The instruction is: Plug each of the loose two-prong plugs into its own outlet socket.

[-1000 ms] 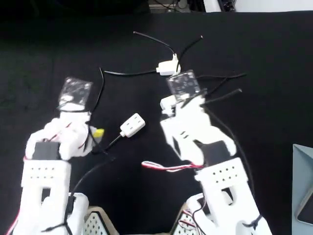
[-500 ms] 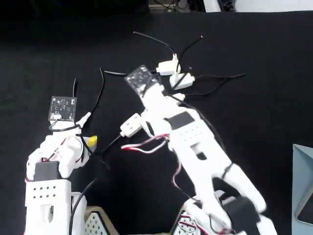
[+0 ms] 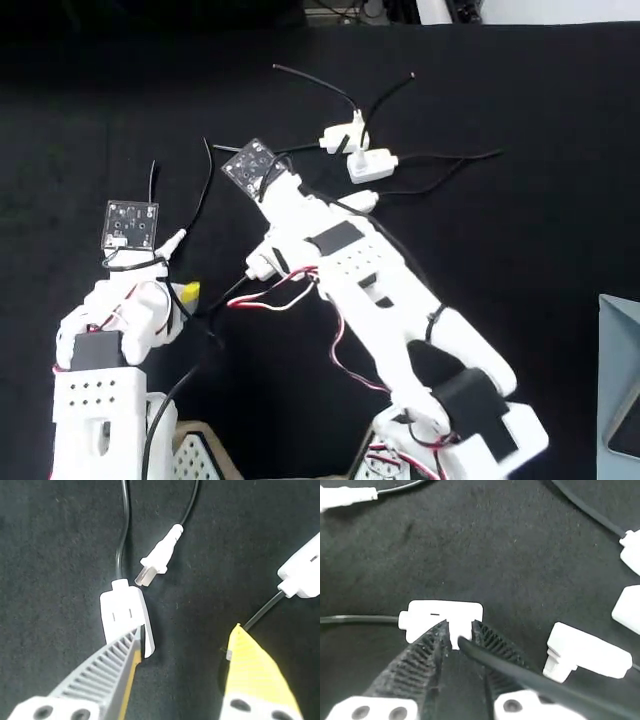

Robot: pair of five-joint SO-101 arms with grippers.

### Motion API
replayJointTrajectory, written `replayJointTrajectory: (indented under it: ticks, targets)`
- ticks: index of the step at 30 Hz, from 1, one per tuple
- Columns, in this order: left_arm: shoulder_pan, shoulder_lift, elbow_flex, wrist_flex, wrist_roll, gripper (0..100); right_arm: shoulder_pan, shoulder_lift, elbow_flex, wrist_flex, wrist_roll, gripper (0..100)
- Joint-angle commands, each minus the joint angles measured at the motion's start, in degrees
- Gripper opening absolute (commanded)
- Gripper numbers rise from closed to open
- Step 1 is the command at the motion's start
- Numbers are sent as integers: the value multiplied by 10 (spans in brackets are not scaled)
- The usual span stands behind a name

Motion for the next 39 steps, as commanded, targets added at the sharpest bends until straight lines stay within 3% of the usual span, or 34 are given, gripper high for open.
replayJointTrajectory:
  ticks: [1, 13, 21, 30, 39]
  targets:
    - [-2, -7, -5, -10, 3, 279, 9, 19, -31, -23, 6, 11]
    - [-4, -7, -4, -10, 3, 279, 35, 23, -31, -18, 6, 11]
    - [-3, -7, -4, -10, 3, 279, 32, 24, -60, 57, 3, 11]
    - [-3, -7, -4, -10, 3, 279, 23, 29, -48, 55, -40, 11]
    - [-4, -7, -4, -10, 3, 278, 8, 29, 21, -12, -43, 11]
